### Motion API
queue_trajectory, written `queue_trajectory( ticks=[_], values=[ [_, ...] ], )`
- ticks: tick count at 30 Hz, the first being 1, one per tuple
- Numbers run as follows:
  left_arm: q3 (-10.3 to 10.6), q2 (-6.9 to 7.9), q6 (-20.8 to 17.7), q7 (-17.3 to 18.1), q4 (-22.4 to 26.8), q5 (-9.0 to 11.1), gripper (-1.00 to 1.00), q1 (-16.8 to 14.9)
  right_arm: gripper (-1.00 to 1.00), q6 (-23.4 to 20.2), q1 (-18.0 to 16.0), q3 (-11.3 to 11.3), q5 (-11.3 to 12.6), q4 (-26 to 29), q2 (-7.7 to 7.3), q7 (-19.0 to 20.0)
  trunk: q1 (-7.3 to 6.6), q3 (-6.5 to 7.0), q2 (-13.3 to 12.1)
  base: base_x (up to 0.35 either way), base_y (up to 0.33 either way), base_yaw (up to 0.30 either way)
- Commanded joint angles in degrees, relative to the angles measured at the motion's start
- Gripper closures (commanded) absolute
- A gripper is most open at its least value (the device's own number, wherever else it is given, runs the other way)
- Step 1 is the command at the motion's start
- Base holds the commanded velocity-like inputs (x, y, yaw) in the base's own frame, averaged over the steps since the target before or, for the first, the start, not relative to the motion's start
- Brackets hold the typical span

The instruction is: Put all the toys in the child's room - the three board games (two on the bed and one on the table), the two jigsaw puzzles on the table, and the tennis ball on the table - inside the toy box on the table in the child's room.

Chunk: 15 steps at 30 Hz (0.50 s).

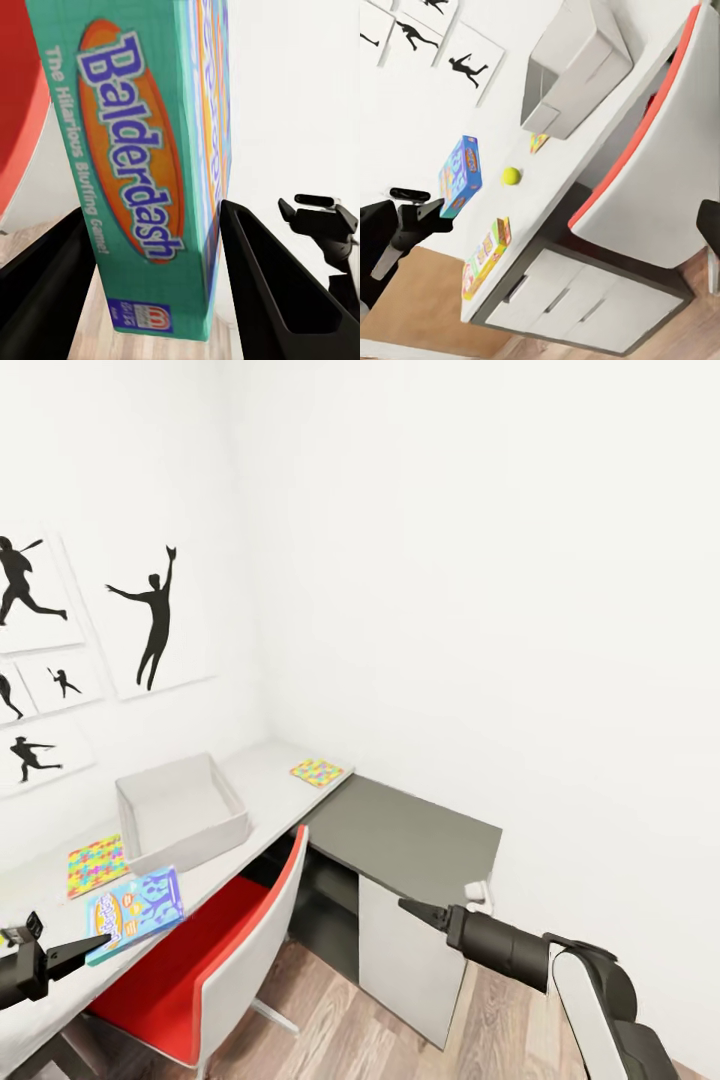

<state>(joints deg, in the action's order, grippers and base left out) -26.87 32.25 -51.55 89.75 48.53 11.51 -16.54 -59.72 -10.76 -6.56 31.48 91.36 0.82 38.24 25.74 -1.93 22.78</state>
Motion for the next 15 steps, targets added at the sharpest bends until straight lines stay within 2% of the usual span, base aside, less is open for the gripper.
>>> queue_trajectory(
  ticks=[1,4,7,15],
  values=[
    [0.00,0.00,-0.62,0.25,-0.02,0.01,1.00,-0.08,-1.00,-0.28,-0.05,-0.50,-0.36,0.04,0.08,0.90,0.04,-0.14,0.14,0.004,-0.004,0.291],
    [-0.05,0.00,-0.70,0.25,0.03,0.06,1.00,-0.08,-1.00,-0.28,-0.05,-0.89,-0.36,0.04,0.08,1.42,0.04,-0.14,0.14,0.002,-0.002,0.274],
    [-0.08,0.05,-0.83,0.25,0.04,0.08,1.00,-0.08,-1.00,-0.28,-0.05,-1.02,-0.36,0.04,0.08,1.56,0.04,-0.14,0.14,0.001,-0.001,0.145],
    [-0.03,0.06,-0.99,0.25,0.07,0.09,1.00,-0.08,-1.00,-0.25,-0.05,-1.13,-0.42,0.04,0.12,1.52,0.04,-0.14,0.14,0.000,0.000,0.020]
  ],
)
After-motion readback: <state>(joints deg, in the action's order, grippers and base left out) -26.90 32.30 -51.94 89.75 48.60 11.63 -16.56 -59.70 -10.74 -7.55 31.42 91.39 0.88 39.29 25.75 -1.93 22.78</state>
